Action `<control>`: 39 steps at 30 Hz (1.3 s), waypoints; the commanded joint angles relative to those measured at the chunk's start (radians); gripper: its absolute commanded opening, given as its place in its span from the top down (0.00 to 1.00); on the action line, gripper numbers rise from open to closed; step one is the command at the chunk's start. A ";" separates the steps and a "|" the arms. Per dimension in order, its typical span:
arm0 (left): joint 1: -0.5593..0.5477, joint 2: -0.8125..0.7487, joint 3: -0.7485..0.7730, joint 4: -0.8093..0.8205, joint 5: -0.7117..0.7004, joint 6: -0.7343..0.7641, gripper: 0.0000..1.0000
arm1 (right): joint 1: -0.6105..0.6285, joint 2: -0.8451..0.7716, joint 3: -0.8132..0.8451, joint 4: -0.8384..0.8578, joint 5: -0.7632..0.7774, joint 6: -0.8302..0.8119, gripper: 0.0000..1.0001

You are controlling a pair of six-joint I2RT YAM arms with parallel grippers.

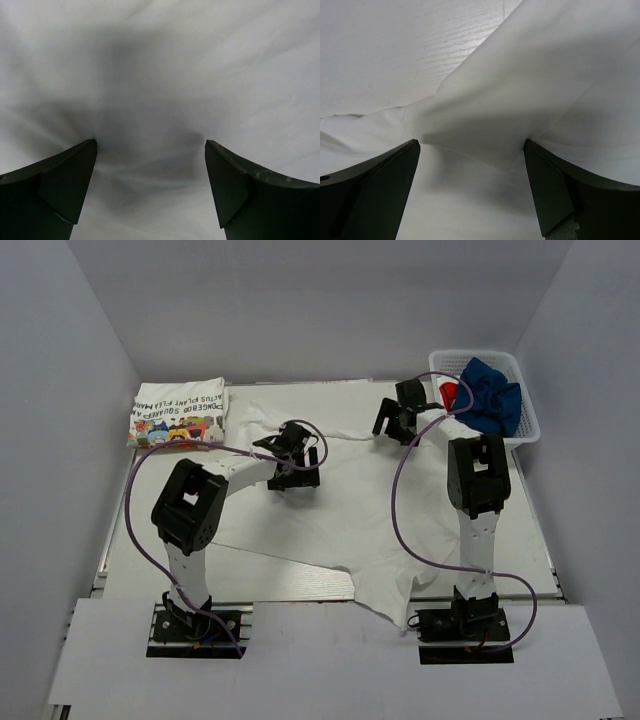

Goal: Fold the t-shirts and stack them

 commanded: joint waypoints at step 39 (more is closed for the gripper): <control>-0.053 -0.112 -0.125 -0.242 -0.131 -0.092 0.00 | 0.048 -0.036 0.168 0.344 -0.058 0.007 0.10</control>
